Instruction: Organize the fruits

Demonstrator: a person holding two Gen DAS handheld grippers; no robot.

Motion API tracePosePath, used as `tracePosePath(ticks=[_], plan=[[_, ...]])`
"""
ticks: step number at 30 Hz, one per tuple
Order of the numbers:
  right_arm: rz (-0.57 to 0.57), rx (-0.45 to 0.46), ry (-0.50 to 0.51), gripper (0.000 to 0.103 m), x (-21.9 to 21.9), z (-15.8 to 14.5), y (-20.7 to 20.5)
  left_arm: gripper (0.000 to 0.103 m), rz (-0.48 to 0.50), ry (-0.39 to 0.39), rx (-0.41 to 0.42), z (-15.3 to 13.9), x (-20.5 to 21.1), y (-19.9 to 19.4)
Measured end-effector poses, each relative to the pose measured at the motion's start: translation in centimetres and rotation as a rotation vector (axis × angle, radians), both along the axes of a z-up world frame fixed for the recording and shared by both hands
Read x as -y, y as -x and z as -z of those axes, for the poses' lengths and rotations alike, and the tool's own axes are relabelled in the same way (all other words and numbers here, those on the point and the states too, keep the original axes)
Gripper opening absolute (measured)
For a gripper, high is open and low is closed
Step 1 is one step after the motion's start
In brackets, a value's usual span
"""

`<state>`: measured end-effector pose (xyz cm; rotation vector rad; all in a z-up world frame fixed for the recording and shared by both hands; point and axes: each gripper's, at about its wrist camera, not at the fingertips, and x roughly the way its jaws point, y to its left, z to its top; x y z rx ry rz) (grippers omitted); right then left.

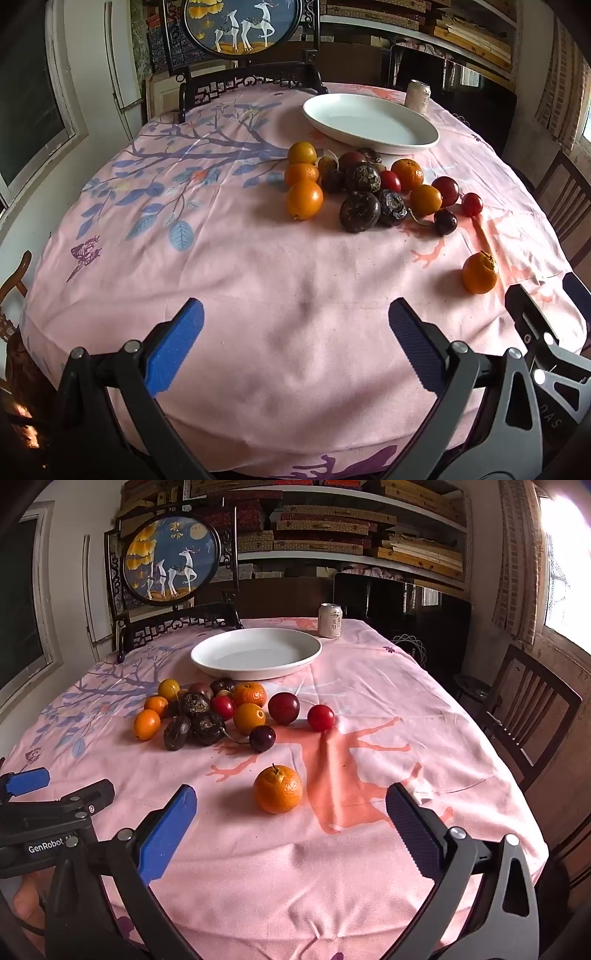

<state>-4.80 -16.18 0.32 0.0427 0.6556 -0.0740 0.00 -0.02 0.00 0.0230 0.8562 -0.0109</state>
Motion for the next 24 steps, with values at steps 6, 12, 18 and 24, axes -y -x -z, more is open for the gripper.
tracePosePath(ticks=[6,12,18,24], plan=[[-0.015,-0.014,-0.046,0.102,0.5,0.2,-0.1,0.101,-0.002,-0.011,-0.005,0.0,0.0,0.0],[-0.009,-0.013,-0.069,0.102,0.4,0.4,0.2,0.101,-0.019,0.0,-0.005,-0.1,0.4,0.4],[-0.002,0.006,-0.053,0.102,0.4,0.2,0.6,0.101,-0.024,0.014,-0.004,0.0,-0.3,0.5],[0.003,0.019,-0.064,0.102,0.4,0.0,0.8,0.101,-0.017,0.015,-0.001,0.0,-0.4,0.5]])
